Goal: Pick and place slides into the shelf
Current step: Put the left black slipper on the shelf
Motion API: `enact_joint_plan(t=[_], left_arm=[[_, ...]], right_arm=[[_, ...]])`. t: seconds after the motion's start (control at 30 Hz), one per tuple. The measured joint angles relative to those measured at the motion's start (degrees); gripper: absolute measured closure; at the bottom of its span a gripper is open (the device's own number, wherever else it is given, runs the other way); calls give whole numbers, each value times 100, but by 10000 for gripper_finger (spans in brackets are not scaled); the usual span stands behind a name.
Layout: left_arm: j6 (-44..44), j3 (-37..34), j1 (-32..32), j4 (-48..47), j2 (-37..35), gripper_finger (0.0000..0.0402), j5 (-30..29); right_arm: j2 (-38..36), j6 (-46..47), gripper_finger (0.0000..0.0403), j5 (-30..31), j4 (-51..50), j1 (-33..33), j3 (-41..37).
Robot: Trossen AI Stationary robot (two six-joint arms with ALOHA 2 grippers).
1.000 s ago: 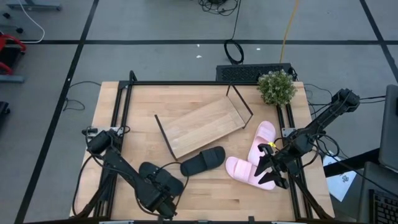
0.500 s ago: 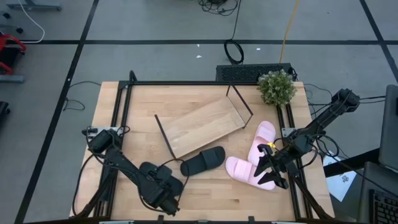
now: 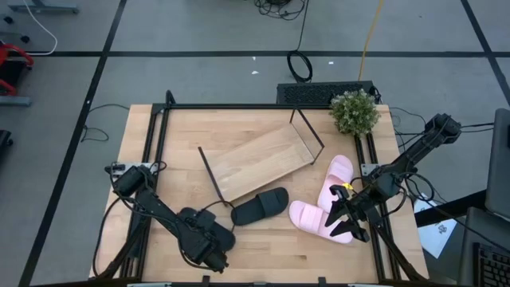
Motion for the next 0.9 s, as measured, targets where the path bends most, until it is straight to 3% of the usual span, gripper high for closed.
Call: enact_joint_plan(t=[0.57,0.7,0.9], left_arm=[[-154,-1,26,52,-2,189,2],[-154,-1,26,45,-2,230,-15],[-101,1,26,52,-15,333,-116]], right_arm=[[0,0,259,-3,2,0,0],[0,0,259,-4,2,0,0],[0,0,259,-4,2,0,0]])
